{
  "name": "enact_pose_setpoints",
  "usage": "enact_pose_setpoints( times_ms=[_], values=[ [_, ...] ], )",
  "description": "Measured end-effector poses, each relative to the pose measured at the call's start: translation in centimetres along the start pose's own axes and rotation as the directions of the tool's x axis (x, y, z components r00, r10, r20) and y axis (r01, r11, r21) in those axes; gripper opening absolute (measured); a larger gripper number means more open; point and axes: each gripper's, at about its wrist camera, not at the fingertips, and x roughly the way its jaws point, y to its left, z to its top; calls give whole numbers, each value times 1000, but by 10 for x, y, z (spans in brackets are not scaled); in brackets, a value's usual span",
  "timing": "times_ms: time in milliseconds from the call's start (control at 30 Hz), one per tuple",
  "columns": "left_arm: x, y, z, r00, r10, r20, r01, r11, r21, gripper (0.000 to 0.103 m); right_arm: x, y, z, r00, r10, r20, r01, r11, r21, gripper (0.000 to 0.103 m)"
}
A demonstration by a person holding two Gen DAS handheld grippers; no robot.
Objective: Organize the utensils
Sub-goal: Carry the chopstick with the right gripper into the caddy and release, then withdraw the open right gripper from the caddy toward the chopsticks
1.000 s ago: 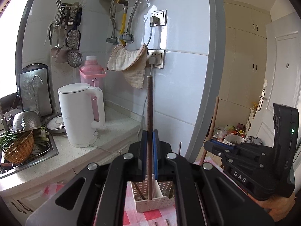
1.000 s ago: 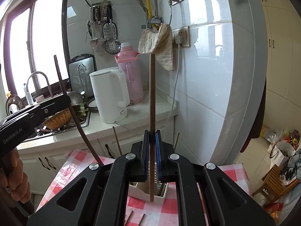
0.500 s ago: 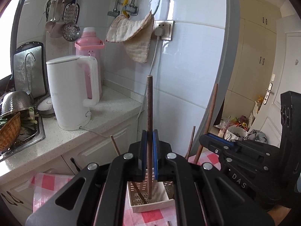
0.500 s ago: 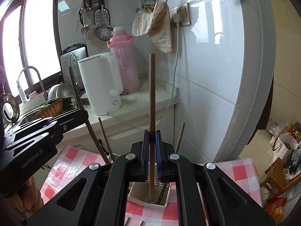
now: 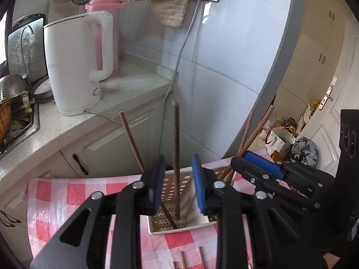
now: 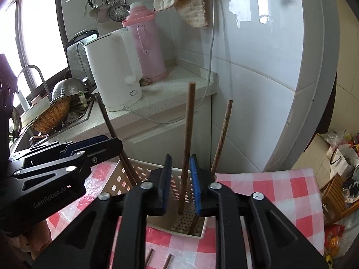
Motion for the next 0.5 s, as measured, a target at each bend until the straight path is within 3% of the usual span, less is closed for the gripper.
enact_pose_setpoints(
  times_ms=[33, 67, 300, 500],
  values=[
    [-2, 0, 0, 1000, 4, 6, -4, 1000, 2, 28, -2, 0, 1, 1000, 0, 8, 0, 1000, -3, 40],
    [-4, 0, 0, 1000, 5, 12, -5, 1000, 2, 28, -7, 0, 1, 1000, -6, 22, 6, 1000, -7, 44],
    [-37, 9, -7, 996, 27, 81, -25, 1000, -16, 32, -44, -16, -4, 994, -48, 94, 47, 999, 15, 56],
    [-72, 24, -46, 991, 32, 126, -25, 998, -54, 42, -80, -35, -45, 987, -84, 136, 77, 995, 58, 72]
  ],
)
